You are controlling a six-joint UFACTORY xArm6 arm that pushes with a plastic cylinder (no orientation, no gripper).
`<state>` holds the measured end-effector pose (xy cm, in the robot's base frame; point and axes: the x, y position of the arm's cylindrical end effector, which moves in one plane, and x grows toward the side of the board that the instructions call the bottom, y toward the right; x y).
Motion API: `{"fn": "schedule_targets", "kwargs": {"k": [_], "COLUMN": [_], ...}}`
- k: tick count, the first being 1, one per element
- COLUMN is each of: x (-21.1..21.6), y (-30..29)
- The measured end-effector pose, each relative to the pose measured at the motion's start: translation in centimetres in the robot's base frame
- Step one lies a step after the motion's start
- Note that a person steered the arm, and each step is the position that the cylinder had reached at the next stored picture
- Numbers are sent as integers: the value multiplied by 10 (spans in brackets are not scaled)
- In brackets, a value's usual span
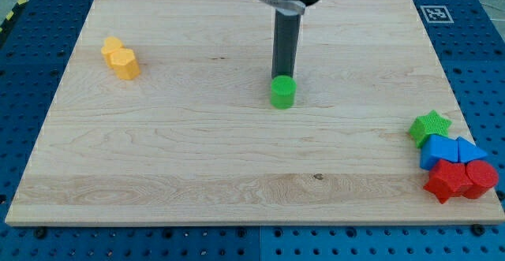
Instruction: Move green circle towards bottom right
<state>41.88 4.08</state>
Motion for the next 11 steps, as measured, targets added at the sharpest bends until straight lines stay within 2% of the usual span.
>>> {"fn": "schedule_targets", "kwargs": {"k": [1,3,4,6,8,10,11], "x": [14,21,35,39,103,113,113], "y": [1,-42,-38,35,94,97,68]}}
